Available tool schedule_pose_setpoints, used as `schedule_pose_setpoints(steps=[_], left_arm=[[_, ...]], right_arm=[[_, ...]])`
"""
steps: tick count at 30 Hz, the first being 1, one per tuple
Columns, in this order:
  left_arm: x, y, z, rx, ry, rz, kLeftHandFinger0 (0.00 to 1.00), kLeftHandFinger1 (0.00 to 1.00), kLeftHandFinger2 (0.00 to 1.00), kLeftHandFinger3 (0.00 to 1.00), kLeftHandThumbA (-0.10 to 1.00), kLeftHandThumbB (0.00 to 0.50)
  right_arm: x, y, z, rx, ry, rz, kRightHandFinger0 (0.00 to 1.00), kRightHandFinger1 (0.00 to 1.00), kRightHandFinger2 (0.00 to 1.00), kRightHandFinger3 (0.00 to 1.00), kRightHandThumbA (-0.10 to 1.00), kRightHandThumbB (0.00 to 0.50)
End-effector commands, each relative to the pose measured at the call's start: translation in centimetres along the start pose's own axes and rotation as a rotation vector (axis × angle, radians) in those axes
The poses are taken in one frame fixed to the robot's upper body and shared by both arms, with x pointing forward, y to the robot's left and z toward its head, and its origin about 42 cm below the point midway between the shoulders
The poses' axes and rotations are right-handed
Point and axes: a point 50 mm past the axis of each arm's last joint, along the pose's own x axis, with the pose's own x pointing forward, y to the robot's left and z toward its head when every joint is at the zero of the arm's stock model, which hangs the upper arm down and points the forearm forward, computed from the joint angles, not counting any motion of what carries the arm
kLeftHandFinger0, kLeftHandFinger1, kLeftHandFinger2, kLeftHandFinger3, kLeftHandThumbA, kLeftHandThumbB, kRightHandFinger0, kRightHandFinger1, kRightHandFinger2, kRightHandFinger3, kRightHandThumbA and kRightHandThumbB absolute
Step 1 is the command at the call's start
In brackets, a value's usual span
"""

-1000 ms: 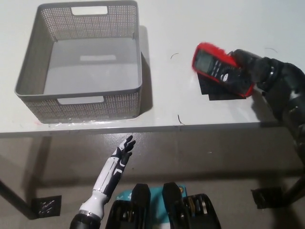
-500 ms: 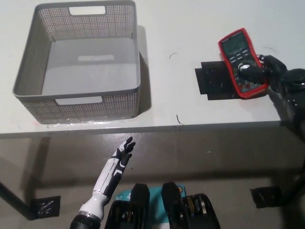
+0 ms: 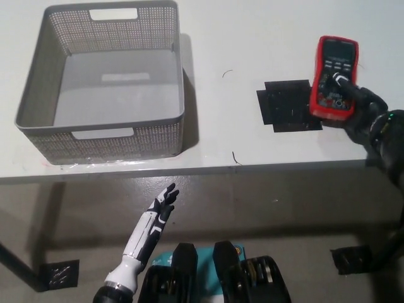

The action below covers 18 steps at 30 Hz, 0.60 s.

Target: Use the right hand to pick up a multimeter on the right side and put it into a container on the left side

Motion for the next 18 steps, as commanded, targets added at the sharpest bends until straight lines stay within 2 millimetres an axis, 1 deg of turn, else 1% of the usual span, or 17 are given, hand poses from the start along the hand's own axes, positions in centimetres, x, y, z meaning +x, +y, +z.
schedule_pose_setpoints(steps=[1, 2, 3, 4, 5, 6, 7, 8, 9, 10, 11, 12, 13, 14, 16, 17, 18], left_arm=[[-0.4, 0.0, 0.8, 0.027, -0.065, 0.017, 1.00, 1.00, 1.00, 1.00, 1.00, 0.436], [-0.3, 0.0, 0.7, 0.026, -0.063, 0.017, 1.00, 1.00, 1.00, 1.00, 1.00, 0.442], [-0.4, 0.0, 0.7, 0.026, -0.062, 0.017, 1.00, 1.00, 1.00, 1.00, 1.00, 0.446], [-0.5, -0.1, 0.6, 0.021, -0.059, 0.017, 1.00, 1.00, 1.00, 1.00, 1.00, 0.456], [-0.5, -0.1, 0.6, 0.017, -0.058, 0.017, 1.00, 1.00, 1.00, 1.00, 1.00, 0.458], [-0.5, -0.1, 0.6, 0.020, -0.059, 0.017, 1.00, 1.00, 1.00, 1.00, 1.00, 0.457], [-0.5, -0.2, 0.6, 0.024, -0.058, 0.015, 1.00, 1.00, 1.00, 1.00, 1.00, 0.459], [-0.5, -0.2, 0.6, 0.022, -0.057, 0.012, 1.00, 1.00, 1.00, 1.00, 1.00, 0.459], [-0.5, -0.2, 0.6, 0.025, -0.057, 0.012, 1.00, 1.00, 1.00, 1.00, 1.00, 0.457], [-0.2, -0.1, 0.7, 0.028, -0.060, 0.014, 1.00, 1.00, 1.00, 1.00, 1.00, 0.452], [-0.3, -0.2, 0.7, 0.029, -0.060, 0.016, 1.00, 1.00, 1.00, 1.00, 1.00, 0.447], [-0.4, -0.3, 0.7, 0.027, -0.058, 0.014, 1.00, 1.00, 1.00, 1.00, 1.00, 0.436], [-0.4, -0.4, 0.6, 0.027, -0.058, 0.013, 1.00, 1.00, 1.00, 1.00, 1.00, 0.436], [-0.7, -0.5, 0.5, 0.025, -0.053, 0.015, 1.00, 1.00, 1.00, 1.00, 1.00, 0.439], [-1.4, -0.8, 0.2, 0.012, -0.039, 0.017, 1.00, 1.00, 1.00, 1.00, 1.00, 0.455], [-1.5, -0.9, 0.2, 0.011, -0.037, 0.017, 1.00, 1.00, 1.00, 1.00, 1.00, 0.460], [-1.5, -1.0, 0.1, 0.009, -0.035, 0.019, 1.00, 1.00, 1.00, 1.00, 1.00, 0.464]], right_arm=[[0.3, 11.5, 1.2, 0.572, -0.041, 0.451, 0.00, 0.16, 0.59, 0.85, -0.10, 0.102], [0.1, 12.6, 2.0, 0.555, -0.063, 0.499, 0.00, 0.13, 0.55, 0.84, -0.10, 0.090], [0.0, 13.1, 2.4, 0.546, -0.080, 0.516, 0.00, 0.14, 0.54, 0.68, -0.10, 0.117], [-0.1, 14.0, 3.1, 0.524, -0.107, 0.534, 0.00, 0.15, 0.55, 0.72, -0.10, 0.131], [-0.2, 14.4, 3.5, 0.509, -0.116, 0.539, 0.00, 0.14, 0.56, 0.85, -0.10, 0.122], [-0.3, 14.8, 3.9, 0.511, -0.113, 0.549, 0.00, 0.11, 0.56, 1.00, -0.10, 0.120], [-0.8, 16.2, 5.3, 0.515, -0.116, 0.592, 0.00, 0.09, 0.53, 0.98, -0.10, 0.098], [-1.2, 17.2, 6.3, 0.514, -0.129, 0.621, 0.00, 0.08, 0.53, 0.94, -0.10, 0.101], [-1.5, 18.2, 7.1, 0.507, -0.144, 0.643, 0.00, 0.05, 0.50, 0.99, -0.10, 0.134], [-1.9, 19.2, 7.8, 0.496, -0.150, 0.666, 0.00, 0.00, 0.46, 0.94, -0.10, 0.145], [-2.2, 19.9, 8.2, 0.479, -0.154, 0.677, 0.00, 0.00, 0.45, 1.00, -0.10, 0.172], [-2.6, 21.1, 8.6, 0.447, -0.163, 0.691, 0.00, 0.00, 0.44, 0.93, -0.10, 0.194], [-2.7, 21.3, 8.6, 0.444, -0.163, 0.693, 0.00, 0.00, 0.44, 0.93, -0.10, 0.195], [-2.8, 22.0, 8.5, 0.452, -0.157, 0.694, 0.00, 0.00, 0.49, 1.00, -0.10, 0.196], [-3.3, 23.8, 7.9, 0.455, -0.140, 0.724, 0.00, 0.01, 0.53, 1.00, -0.10, 0.181], [-3.5, 24.2, 7.8, 0.446, -0.130, 0.738, 0.00, 0.02, 0.54, 1.00, -0.10, 0.176], [-3.8, 25.0, 7.8, 0.436, -0.093, 0.780, 0.00, 0.04, 0.58, 1.00, -0.10, 0.167]])
